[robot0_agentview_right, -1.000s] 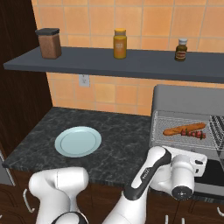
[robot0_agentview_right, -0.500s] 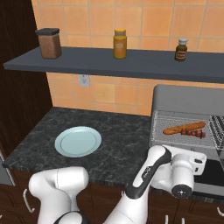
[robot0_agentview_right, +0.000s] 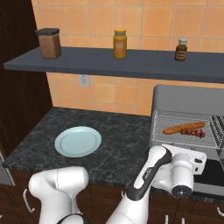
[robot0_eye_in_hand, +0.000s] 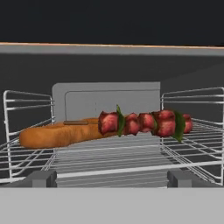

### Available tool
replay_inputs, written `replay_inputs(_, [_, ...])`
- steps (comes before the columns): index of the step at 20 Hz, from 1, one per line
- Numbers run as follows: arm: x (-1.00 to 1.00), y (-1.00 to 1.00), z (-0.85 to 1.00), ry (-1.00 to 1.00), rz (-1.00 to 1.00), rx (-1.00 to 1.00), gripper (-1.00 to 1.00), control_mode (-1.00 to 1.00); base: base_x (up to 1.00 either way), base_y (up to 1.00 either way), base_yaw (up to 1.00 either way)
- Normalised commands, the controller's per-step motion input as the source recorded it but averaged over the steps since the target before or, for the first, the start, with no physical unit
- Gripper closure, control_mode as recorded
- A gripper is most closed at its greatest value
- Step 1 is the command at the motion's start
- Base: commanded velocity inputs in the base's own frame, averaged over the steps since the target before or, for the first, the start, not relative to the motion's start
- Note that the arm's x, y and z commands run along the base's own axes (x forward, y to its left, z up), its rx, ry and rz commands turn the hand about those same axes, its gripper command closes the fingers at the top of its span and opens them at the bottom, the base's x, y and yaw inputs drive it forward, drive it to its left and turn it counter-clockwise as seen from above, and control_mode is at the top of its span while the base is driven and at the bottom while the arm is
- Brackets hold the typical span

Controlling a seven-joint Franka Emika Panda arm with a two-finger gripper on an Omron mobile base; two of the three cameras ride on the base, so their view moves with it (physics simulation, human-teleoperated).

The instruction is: Pick up the kebab skewer and baguette bread, and place them inside the toaster oven. Close the toaster oven door and start by setting the timer.

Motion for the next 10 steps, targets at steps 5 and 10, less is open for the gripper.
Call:
replay_inputs(5, [0.11,0.06,0.0,-0.02,0.0,0.0,-1.0,-1.0,0.0,0.0,0.0])
replay_inputs(10, [0.2,0.09,0.0,0.0,0.0,0.0,-1.0,-1.0,0.0,0.0,0.0])
